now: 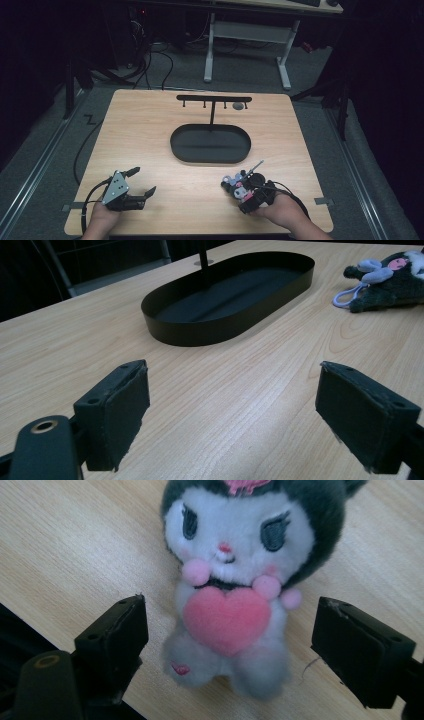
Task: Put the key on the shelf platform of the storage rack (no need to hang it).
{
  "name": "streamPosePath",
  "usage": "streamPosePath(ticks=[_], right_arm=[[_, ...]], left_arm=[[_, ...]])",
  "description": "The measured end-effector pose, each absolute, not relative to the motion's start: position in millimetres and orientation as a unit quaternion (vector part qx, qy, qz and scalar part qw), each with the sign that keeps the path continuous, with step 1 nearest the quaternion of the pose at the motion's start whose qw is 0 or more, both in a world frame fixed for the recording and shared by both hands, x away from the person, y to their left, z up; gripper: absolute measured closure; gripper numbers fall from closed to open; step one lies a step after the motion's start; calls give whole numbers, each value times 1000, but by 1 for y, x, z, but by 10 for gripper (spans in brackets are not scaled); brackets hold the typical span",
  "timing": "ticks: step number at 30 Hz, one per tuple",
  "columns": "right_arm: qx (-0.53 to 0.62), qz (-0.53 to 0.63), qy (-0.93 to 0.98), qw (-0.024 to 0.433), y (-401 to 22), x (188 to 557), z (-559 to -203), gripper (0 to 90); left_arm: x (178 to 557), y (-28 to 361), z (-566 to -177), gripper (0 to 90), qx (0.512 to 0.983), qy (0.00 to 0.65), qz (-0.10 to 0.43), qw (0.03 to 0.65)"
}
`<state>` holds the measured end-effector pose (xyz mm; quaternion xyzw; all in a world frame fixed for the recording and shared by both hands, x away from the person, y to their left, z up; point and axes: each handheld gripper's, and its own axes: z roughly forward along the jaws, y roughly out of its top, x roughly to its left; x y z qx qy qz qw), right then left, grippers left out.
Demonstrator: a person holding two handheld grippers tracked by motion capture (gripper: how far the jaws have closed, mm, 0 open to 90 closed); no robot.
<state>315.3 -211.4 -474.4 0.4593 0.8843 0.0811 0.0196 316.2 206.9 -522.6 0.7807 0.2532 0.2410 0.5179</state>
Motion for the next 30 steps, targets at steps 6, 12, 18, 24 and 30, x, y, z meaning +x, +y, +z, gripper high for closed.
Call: streamPosePath(ticks=[6, 12, 18, 24, 30], right_arm=[[442, 59, 894, 36, -205, 313, -478, 273], [447, 49, 892, 35, -207, 312, -483, 381], [455, 55, 888, 29, -211, 312, -483, 462], [452, 64, 889, 36, -211, 314, -475, 475], [451, 80, 887, 51, -213, 320, -458, 477]], left_arm=[[316, 207, -523, 145, 781, 257, 240, 517], [316, 208, -523, 145, 778, 259, 240, 520], [317, 208, -523, 145, 780, 257, 241, 518], [317, 209, -523, 145, 779, 259, 242, 517], [317, 208, -523, 145, 780, 257, 241, 517]])
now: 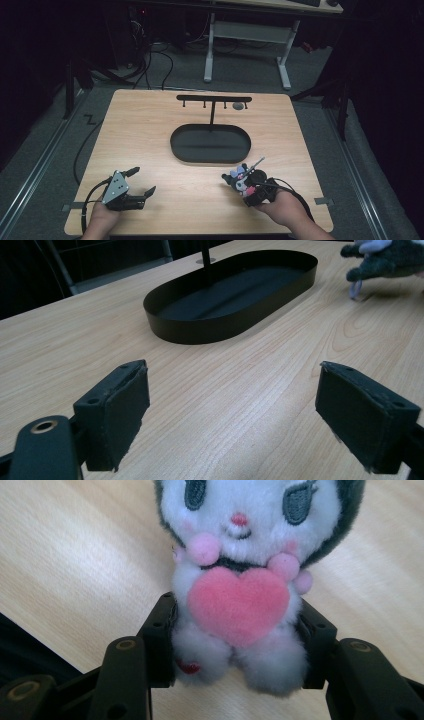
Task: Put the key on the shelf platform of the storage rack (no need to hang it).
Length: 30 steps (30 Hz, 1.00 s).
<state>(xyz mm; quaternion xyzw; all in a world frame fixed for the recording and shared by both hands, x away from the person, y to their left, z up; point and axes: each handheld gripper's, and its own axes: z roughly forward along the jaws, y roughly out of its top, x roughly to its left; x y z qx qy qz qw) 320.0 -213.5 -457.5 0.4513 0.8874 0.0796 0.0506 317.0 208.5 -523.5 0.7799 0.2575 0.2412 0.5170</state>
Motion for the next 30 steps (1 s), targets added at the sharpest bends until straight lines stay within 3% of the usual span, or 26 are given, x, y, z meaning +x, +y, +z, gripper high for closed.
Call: streamPosePath(ticks=[30], right_arm=[[466, 107, 876, 67, -212, 363, -425, 475]], left_arm=[[317, 209, -524, 145, 781, 259, 241, 515]])
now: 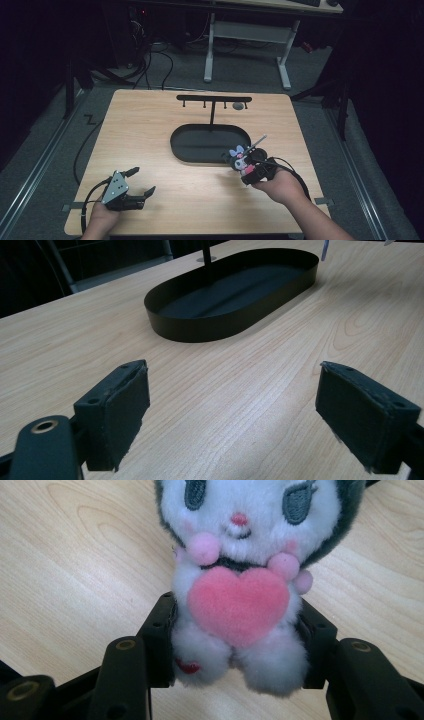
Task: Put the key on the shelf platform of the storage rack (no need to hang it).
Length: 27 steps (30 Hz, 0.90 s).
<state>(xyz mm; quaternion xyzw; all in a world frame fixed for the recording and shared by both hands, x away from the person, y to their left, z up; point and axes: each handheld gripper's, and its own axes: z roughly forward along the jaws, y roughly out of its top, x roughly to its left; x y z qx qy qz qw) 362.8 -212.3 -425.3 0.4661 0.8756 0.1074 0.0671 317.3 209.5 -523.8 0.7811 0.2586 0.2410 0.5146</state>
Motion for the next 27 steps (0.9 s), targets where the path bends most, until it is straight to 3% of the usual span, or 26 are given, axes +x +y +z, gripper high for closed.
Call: streamPosePath(ticks=[27], right_arm=[[464, 106, 876, 80, -204, 400, -415, 475]], left_arm=[[316, 210, -525, 145, 785, 257, 239, 510]])
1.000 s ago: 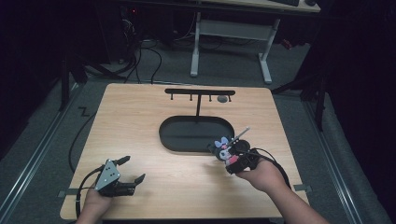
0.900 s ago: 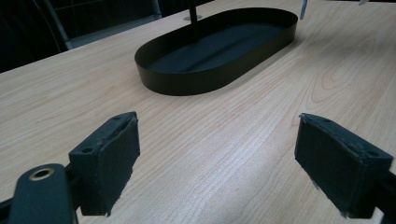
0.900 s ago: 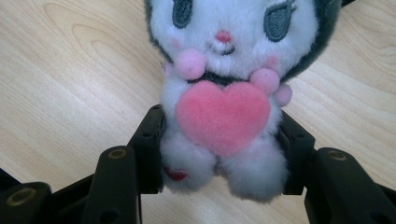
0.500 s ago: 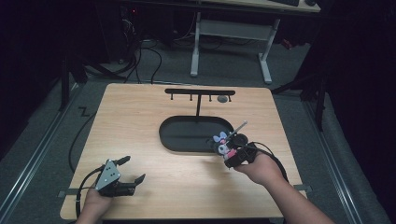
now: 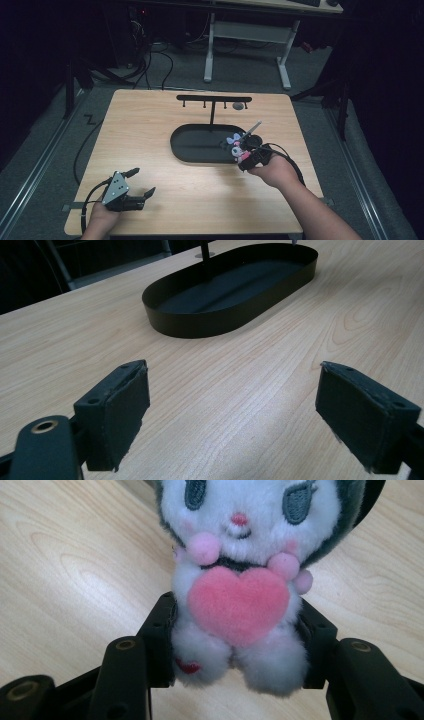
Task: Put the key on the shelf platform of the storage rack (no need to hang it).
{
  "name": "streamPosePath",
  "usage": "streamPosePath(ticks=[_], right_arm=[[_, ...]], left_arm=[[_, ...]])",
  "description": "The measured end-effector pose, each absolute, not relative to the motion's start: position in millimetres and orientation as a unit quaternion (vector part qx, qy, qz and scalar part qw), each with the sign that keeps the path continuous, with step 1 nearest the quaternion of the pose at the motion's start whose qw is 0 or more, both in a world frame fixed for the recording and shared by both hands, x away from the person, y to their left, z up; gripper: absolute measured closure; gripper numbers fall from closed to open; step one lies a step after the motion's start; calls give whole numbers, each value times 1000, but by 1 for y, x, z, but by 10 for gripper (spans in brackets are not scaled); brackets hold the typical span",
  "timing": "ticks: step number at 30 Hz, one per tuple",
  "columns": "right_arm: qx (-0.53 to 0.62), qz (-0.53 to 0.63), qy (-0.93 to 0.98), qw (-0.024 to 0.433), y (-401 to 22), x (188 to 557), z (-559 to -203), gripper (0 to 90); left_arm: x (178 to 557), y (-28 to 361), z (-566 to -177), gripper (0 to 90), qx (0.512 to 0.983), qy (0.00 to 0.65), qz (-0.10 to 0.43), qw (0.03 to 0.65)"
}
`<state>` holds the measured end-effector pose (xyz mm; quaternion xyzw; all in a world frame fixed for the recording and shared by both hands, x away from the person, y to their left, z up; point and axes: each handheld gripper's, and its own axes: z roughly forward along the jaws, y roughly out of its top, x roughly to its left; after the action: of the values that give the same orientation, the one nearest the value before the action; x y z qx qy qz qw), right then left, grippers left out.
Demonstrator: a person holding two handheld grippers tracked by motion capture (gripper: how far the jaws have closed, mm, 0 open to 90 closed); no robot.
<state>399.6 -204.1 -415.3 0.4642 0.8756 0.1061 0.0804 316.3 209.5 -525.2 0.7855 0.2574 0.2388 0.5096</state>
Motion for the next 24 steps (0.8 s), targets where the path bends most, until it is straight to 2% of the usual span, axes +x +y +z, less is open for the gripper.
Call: streamPosePath(ticks=[24], right_arm=[[453, 109, 882, 78, -171, 441, -437, 474]], left_arm=[[316, 211, -526, 146, 787, 257, 234, 510]])
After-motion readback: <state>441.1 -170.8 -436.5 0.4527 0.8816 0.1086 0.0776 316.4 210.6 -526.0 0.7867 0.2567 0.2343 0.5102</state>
